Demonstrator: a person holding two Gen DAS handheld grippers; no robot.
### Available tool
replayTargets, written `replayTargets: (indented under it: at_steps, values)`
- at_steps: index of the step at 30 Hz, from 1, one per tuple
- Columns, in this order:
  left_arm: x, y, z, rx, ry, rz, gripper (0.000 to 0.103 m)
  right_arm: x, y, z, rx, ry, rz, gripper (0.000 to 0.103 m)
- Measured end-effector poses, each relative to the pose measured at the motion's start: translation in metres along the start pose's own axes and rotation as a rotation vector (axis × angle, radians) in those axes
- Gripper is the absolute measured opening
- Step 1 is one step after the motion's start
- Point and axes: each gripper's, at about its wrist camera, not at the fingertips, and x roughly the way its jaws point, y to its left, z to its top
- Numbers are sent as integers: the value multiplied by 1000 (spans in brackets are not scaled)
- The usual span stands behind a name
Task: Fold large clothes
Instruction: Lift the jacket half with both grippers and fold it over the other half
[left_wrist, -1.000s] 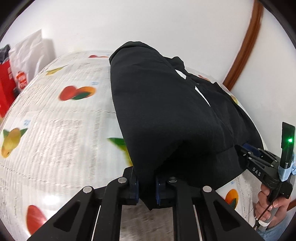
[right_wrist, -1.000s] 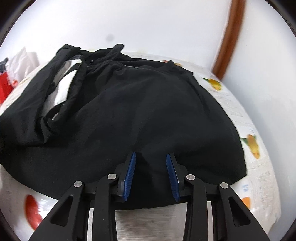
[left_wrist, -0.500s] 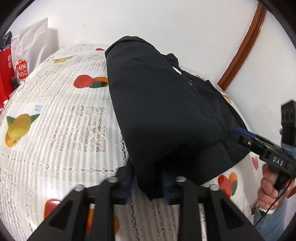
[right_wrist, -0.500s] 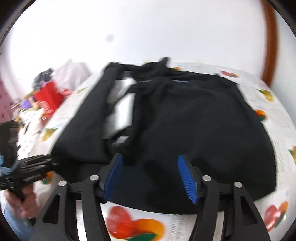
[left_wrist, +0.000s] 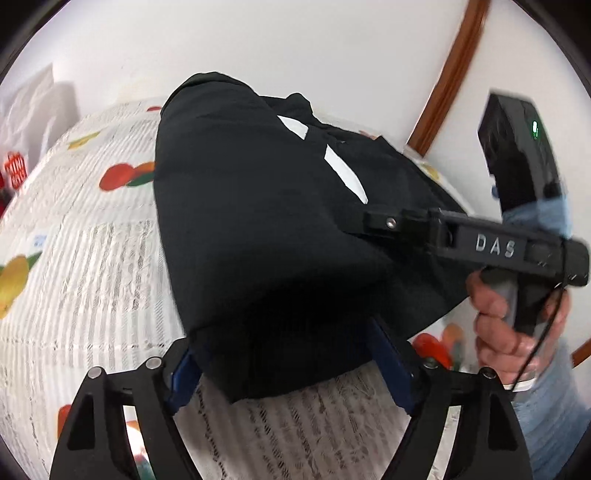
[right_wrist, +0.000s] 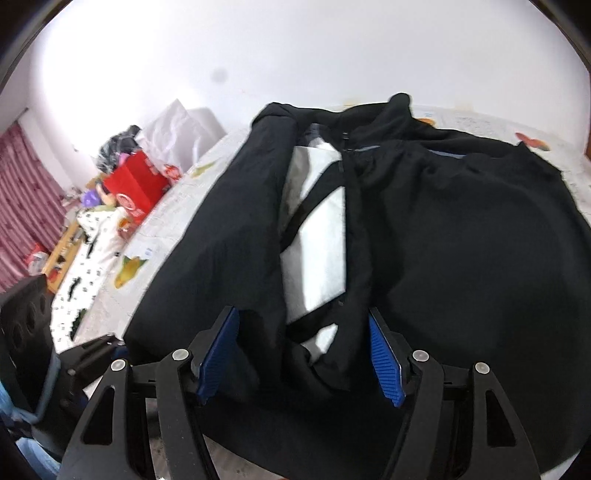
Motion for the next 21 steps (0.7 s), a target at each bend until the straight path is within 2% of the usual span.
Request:
replayTargets:
  at_steps: [1, 2, 3, 4, 8, 14, 18, 21]
  values:
    - [3, -4, 1, 19, 1, 26, 83, 2, 0, 1, -5, 2, 17, 51]
    - [6, -7, 1, 32, 5, 39, 86, 3, 1, 1, -9, 5, 24, 45]
    - [9, -10, 3, 39, 12, 50, 89, 4, 2, 2, -15, 4, 22, 30]
    - [11, -14, 3, 49, 19, 67, 90, 3, 3, 2, -22, -2, 13, 10]
    - [14, -24, 1, 112, 39, 148, 93, -15, 3, 5, -37, -69, 30, 6]
    - [17, -31, 1, 156, 51, 191, 93, -86, -8, 8, -9, -279, 63, 4]
    - [20, -31, 7, 137, 56, 194, 92, -132, -24, -6, 10, -430, 10, 4]
    - [21, -29, 10, 129, 57, 196, 91, -149, -45, -21, 65, -471, -33, 5]
